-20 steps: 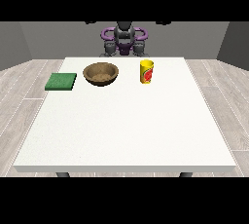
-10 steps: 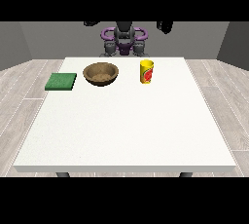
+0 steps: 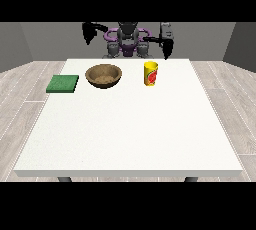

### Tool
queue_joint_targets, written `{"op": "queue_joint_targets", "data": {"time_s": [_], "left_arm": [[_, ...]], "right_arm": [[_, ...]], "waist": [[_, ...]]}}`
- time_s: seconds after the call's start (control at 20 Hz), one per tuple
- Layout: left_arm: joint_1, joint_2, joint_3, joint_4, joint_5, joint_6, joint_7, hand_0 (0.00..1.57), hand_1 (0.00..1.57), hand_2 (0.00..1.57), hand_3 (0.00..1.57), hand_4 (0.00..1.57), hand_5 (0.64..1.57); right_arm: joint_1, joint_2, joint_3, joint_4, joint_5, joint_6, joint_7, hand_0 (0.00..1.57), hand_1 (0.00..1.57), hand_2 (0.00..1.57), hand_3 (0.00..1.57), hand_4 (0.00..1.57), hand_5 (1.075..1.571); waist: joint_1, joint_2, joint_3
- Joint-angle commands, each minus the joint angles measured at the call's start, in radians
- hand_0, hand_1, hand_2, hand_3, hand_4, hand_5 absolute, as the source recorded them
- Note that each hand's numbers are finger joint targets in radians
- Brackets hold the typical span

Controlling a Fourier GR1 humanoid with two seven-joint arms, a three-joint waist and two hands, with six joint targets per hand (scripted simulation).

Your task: Pick the cup and pour the ball into the bowl, then pick the bowl and place it on the pad

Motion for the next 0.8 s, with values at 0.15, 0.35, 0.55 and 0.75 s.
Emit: {"op": "queue_joint_targets", "data": {"time_s": [0.15, 0.35, 0.55, 0.75], "left_arm": [[0.028, -0.002, -0.008, 0.162, -0.042, -0.028, -0.183, 0.0, 0.0, 0.0, 0.0, 0.0, 1.535], [-0.067, 0.027, 0.043, 0.289, -0.044, -0.016, -0.225, 0.0, 0.0, 0.0, 0.0, 0.0, 1.535], [-0.083, 0.054, 0.082, 0.395, -0.026, -0.035, -0.264, 0.0, 0.0, 0.0, 0.0, 0.0, 1.537], [-0.076, 0.026, 0.07, 0.5, -0.055, -0.013, -0.354, 0.0, 0.0, 0.0, 0.0, 0.0, 1.53]], "right_arm": [[-0.072, -0.067, -0.121, 0.134, -0.044, 0.064, -0.034, 0.0, 0.0, 0.35, 0.54, 0.66, 1.565], [-0.108, -0.067, -0.129, 0.184, -0.017, 0.054, -0.073, 0.0, 0.0, 0.43, 0.61, 0.65, 1.565], [-0.096, -0.096, -0.17, 0.193, -0.065, 0.111, -0.066, 0.0, 0.0, 0.4, 0.6, 0.66, 1.565], [-0.073, -0.109, -0.173, 0.236, -0.052, 0.139, -0.099, 0.0, 0.0, 0.41, 0.59, 0.64, 1.563]], "waist": [[0.02, 0.021, 0.0], [0.006, 0.037, -0.0001], [-0.014, -0.006, 0.0001], [-0.022, -0.019, 0.0]]}}
